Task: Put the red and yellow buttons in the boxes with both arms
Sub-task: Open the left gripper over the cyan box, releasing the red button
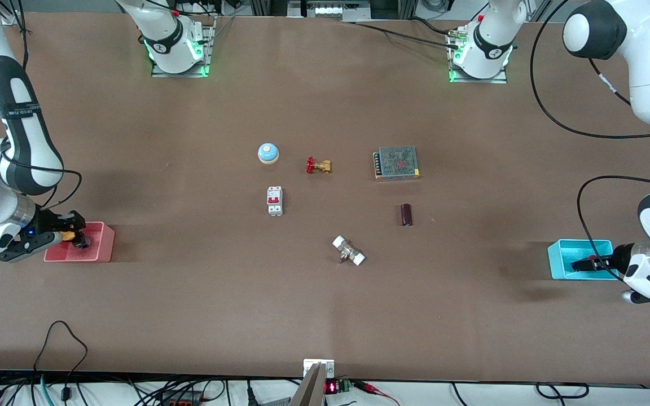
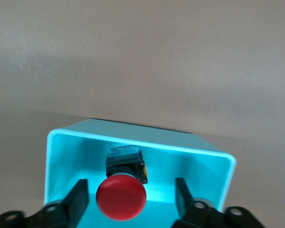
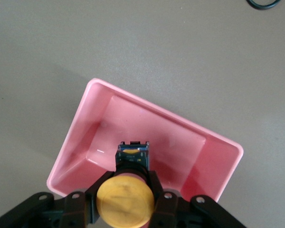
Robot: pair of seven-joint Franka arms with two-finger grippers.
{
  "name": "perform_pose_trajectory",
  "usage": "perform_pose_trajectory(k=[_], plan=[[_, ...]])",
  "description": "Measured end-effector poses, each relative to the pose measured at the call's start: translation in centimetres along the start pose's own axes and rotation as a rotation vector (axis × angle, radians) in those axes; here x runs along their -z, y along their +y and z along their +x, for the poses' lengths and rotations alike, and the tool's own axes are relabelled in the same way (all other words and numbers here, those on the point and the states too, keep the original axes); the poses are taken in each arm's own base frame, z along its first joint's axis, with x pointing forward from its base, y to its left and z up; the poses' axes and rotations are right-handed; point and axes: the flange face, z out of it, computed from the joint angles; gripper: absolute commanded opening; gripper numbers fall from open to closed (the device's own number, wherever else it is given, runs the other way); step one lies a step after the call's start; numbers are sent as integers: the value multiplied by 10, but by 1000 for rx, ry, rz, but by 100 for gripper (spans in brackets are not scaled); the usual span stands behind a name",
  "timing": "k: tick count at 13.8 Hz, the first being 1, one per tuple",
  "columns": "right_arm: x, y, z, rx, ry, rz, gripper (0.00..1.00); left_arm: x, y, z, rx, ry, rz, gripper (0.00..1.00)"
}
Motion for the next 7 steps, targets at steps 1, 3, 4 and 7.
perform_pose_trajectory(k=[1,3,4,7], plan=[[-1,0,0,0,-1,1,31,15,5,-2,-5,-5,-4,100],[-5,0,0,0,1,0,31,55,16,-8,-19,-3,-12,100],[-6,1,0,-1,3,-2,31,77,24,-12,-29,9,-18,100],[-6,1,-1,-1,4,-3,34,144,50,-27,-55,67,-35,100]])
